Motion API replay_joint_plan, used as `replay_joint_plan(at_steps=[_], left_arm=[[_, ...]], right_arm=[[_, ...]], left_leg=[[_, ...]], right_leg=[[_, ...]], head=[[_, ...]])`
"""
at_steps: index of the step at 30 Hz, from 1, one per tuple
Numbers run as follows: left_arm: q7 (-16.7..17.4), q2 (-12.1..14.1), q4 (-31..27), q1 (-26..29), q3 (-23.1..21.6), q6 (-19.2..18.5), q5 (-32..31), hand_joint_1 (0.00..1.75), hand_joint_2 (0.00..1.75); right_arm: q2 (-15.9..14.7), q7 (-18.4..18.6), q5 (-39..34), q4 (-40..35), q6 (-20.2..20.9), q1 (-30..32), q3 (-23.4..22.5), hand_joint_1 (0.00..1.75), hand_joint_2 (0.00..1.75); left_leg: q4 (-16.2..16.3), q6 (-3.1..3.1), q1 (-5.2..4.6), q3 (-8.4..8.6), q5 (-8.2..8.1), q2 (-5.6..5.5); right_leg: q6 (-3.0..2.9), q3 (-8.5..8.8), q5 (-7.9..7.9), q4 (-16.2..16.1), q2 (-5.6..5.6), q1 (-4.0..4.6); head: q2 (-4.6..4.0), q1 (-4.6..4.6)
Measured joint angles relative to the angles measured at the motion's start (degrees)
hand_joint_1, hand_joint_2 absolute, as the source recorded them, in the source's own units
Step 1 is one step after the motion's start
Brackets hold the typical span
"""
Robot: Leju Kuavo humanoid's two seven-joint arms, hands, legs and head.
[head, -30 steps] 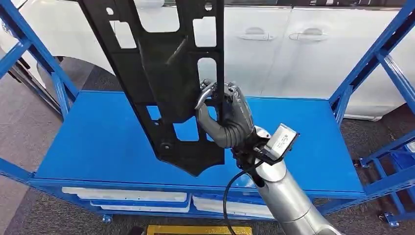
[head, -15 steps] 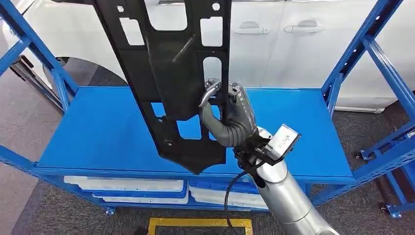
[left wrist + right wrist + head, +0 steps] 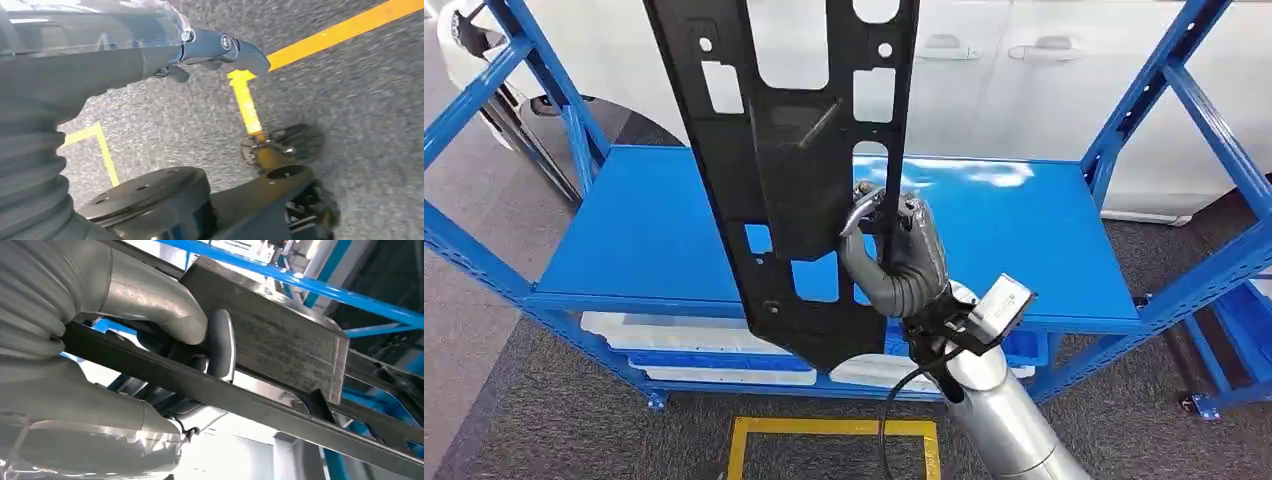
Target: Take the parts from the cabinet and place them on the table.
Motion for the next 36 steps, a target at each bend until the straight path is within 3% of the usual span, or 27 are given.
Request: replay_joint_plan(at_steps=[2,3,4,7,8,9,10,12,13,14,15,17,18,19,20,23,24,25,27,28,29,31,32,33,34,35,36], left_arm=[[0.0,0.0,0.0,0.0,0.0,0.0,0.0,0.00,1.75],[0.0,0.0,0.0,-0.1,0.0,0.0,0.0,0.00,1.75],[0.1,0.0,0.0,0.0,0.0,0.0,0.0,0.00,1.75],[0.2,-0.2,0.0,-0.1,0.0,0.0,0.0,0.00,1.75],[0.4,-0.1,0.0,0.0,0.0,0.0,0.0,0.00,1.75],[0.4,-0.1,0.0,0.1,0.0,0.0,0.0,0.00,1.75],[0.4,-0.1,0.0,0.2,0.0,0.1,0.0,0.00,1.75],[0.5,-0.1,0.0,0.3,0.0,0.1,0.0,0.00,1.75],[0.4,-0.1,0.0,0.3,0.0,0.1,0.0,0.00,1.75],[0.4,-0.1,0.0,0.3,0.0,0.2,0.0,0.00,1.75],[0.4,-0.1,0.0,0.3,0.0,0.2,0.0,0.00,1.75],[0.2,-0.1,0.0,0.2,0.0,0.1,0.0,0.00,1.75],[0.2,-0.1,0.0,0.2,0.0,0.1,0.0,0.00,1.75],[0.2,-0.1,0.0,0.0,0.0,0.0,-0.1,0.00,1.75],[0.0,-0.1,0.0,-0.1,0.0,0.0,-0.1,0.00,1.75],[0.0,-0.1,0.0,0.2,0.0,-0.1,-0.1,0.00,1.75],[0.0,-0.2,0.0,0.2,0.0,-0.1,-0.1,0.00,1.75],[0.0,-0.2,0.0,0.2,0.0,-0.2,-0.1,0.00,1.75],[0.0,-0.2,0.0,0.2,0.0,-0.2,-0.1,0.00,1.75],[0.0,-0.2,0.0,0.2,0.0,-0.2,-0.1,0.00,1.75],[0.0,-0.2,0.0,0.2,0.0,-0.2,0.0,0.00,1.75],[-0.1,-0.2,0.0,0.3,0.0,-0.2,0.0,0.00,1.75],[-0.1,-0.2,0.0,0.3,0.0,-0.2,0.0,0.00,1.75],[-0.1,-0.3,0.0,0.3,0.0,-0.2,0.0,0.00,1.75],[-0.1,-0.4,0.0,0.3,0.0,-0.2,0.0,0.00,1.75],[-0.1,-0.5,0.0,0.3,0.0,-0.3,0.0,0.00,1.75],[0.0,-0.5,0.0,0.3,0.0,-0.3,0.0,0.00,1.75]], right_arm=[[0.0,0.3,-0.2,-0.1,-0.1,0.4,-0.2,1.73,1.75],[0.0,0.4,-0.2,-0.1,-0.1,0.4,-0.5,1.73,1.75],[0.1,0.5,-0.3,-0.3,-0.1,0.5,-0.7,1.73,1.75],[0.2,0.5,-0.5,-0.5,-0.2,1.1,-1.3,1.73,1.75],[0.2,0.6,-0.5,-0.5,-0.3,1.4,-1.4,1.73,1.75],[0.3,0.7,-0.5,-0.5,-0.5,1.6,-1.5,1.73,1.75],[0.5,0.7,-0.4,-0.5,-0.7,1.9,-1.5,1.73,1.75],[0.6,0.8,-0.4,-0.5,-1.0,2.6,-1.8,1.73,1.75],[0.6,0.8,-0.4,-0.5,-1.0,2.9,-2.0,1.73,1.75],[0.6,0.8,-0.4,-0.5,-1.0,3.3,-2.2,1.73,1.75],[0.6,0.9,-0.1,-0.5,-1.1,3.6,-2.3,1.73,1.75],[0.6,0.9,0.8,-0.5,-1.3,4.4,-2.9,1.73,1.75],[0.6,0.8,1.0,-0.5,-1.3,4.9,-3.3,1.73,1.75],[0.6,0.6,1.3,-0.6,-1.3,5.5,-3.6,1.73,1.75],[0.6,0.3,1.5,-0.6,-1.4,5.9,-3.9,1.73,1.75],[0.5,-0.5,1.5,-0.5,-1.6,7.2,-4.3,1.73,1.75],[0.3,-0.5,1.5,-0.5,-1.6,7.7,-4.5,1.73,1.75],[0.3,-0.6,1.5,-0.5,-1.6,8.1,-4.7,1.73,1.75],[0.2,-0.6,1.6,-0.4,-1.6,8.6,-4.8,1.73,1.75],[0.1,-0.6,1.6,-0.3,-1.6,8.7,-4.9,1.73,1.75],[0.1,-0.6,1.6,-0.2,-1.6,8.8,-4.9,1.73,1.75],[0.0,-0.6,1.6,0.1,-1.6,9.1,-5.0,1.73,1.75],[0.0,-0.7,1.6,0.2,-1.6,9.2,-5.1,1.73,1.75],[0.0,-1.0,1.6,0.3,-1.6,9.2,-5.1,1.73,1.75],[0.0,-1.5,1.7,0.3,-1.6,9.2,-5.1,1.73,1.75],[0.0,-1.7,1.7,0.3,-1.6,9.1,-5.2,1.73,1.75],[-0.1,-2.0,1.7,0.4,-1.6,9.2,-5.2,1.73,1.75]], left_leg=[[0.4,-0.30,-0.04,-1.64,0.93,-0.02],[0.9,-0.51,-0.04,-2.13,1.29,-0.04],[1.3,-0.84,-0.35,-2.69,1.52,-0.14],[0.7,-1.90,-0.02,-2.77,3.19,-0.06],[0.5,-2.32,-0.33,-2.95,3.70,-0.14],[1.1,-2.49,0.07,-3.38,2.25,-0.25],[3.1,-2.86,0.07,-4.22,-1.04,-0.23],[11.8,-3.66,0.44,-6.36,-8.38,-0.20],[15.9,-3.92,0.46,-7.06,-10.17,-0.20],[18.5,-4.11,0.51,-7.00,-9.93,-0.20],[18.8,-4.17,0.58,-5.95,-8.16,-0.19],[13.3,-3.98,0.62,-0.77,-3.73,-0.19],[7.7,-3.68,0.62,3.61,-3.70,-0.25],[1.7,-3.30,0.41,8.08,-6.35,-0.30],[-1.7,-2.64,0.20,9.54,-7.51,-0.45],[-1.0,-1.33,-0.19,8.23,-6.08,-0.38],[-1.5,-0.76,0.30,7.71,-4.96,-0.08],[-1.5,-0.18,0.19,6.78,-4.23,0.13],[-1.4,0.23,0.09,4.84,-2.66,0.18],[-1.3,0.24,-0.01,3.80,-1.79,0.20],[-1.2,0.23,-0.12,2.54,-0.94,0.23],[-0.8,0.05,-0.22,0.14,0.54,0.24],[-0.5,-0.11,-0.26,-0.98,1.13,0.23],[-0.1,-0.25,-0.29,-1.86,1.63,0.21],[0.3,-0.49,-0.38,-2.41,2.06,0.19],[0.5,-0.73,-0.60,-2.88,2.33,0.15],[0.3,-1.06,-0.49,-2.90,3.17,0.21]], right_leg=[[-0.43,6.20,3.19,-7.3,0.00,0.04],[-0.87,10.40,2.79,-12.7,0.02,0.16],[-1.11,13.47,0.70,-17.4,-0.01,0.57],[-2.09,13.06,1.40,-18.1,0.06,0.97],[-2.65,12.67,2.16,-18.6,0.00,0.49],[-3.08,12.19,2.96,-18.8,-0.44,0.28],[-3.64,11.34,3.67,-18.8,-0.40,0.23],[-3.73,9.44,5.19,-18.8,-0.45,0.28],[-3.70,8.46,5.91,-18.7,-0.49,0.28],[-3.62,7.47,6.65,-18.7,-0.54,0.28],[-3.52,6.52,7.38,-18.7,-0.54,0.28],[-3.18,4.73,8.70,-18.5,-0.54,0.26],[-2.92,4.16,9.39,-18.4,-0.50,0.26],[-2.54,3.87,9.85,-18.3,-0.46,0.50],[-2.21,3.87,10.29,-18.3,-0.54,0.54],[-1.07,4.01,12.45,-19.4,-0.66,0.30],[-0.68,3.64,11.78,-19.3,-0.54,0.29],[-0.65,2.61,8.62,-17.5,-0.38,0.11],[-0.45,-0.05,0.60,-9.2,-0.31,0.09],[-0.29,-1.25,-1.75,-4.3,-0.26,0.10],[-0.21,-1.75,-2.01,-0.5,-0.25,0.09],[-0.35,0.71,2.02,0.0,-0.25,0.14],[-0.60,3.80,4.03,-3.4,-0.25,0.16],[-0.99,7.69,4.41,-8.3,-0.23,0.22],[-1.50,12.50,2.25,-14.1,-0.22,0.41],[-1.61,15.33,0.09,-19.3,-0.25,0.65],[-1.71,14.64,0.39,-18.8,-0.27,0.80]], head=[[0.00,0.00],[0.00,0.00],[0.00,0.00],[0.00,0.00],[0.00,0.00],[0.00,-0.02],[0.00,0.00],[0.00,-0.02],[0.00,0.00],[0.00,0.00],[0.00,-0.02],[0.00,-0.02],[0.00,-0.02],[0.00,-0.02],[0.00,-0.02],[0.00,-0.02],[0.00,0.00],[0.00,0.00],[0.00,0.00],[0.00,0.00],[0.00,0.00],[0.00,0.00],[0.00,0.00],[0.00,0.00],[0.00,0.00],[0.00,0.00],[0.00,-0.02]])
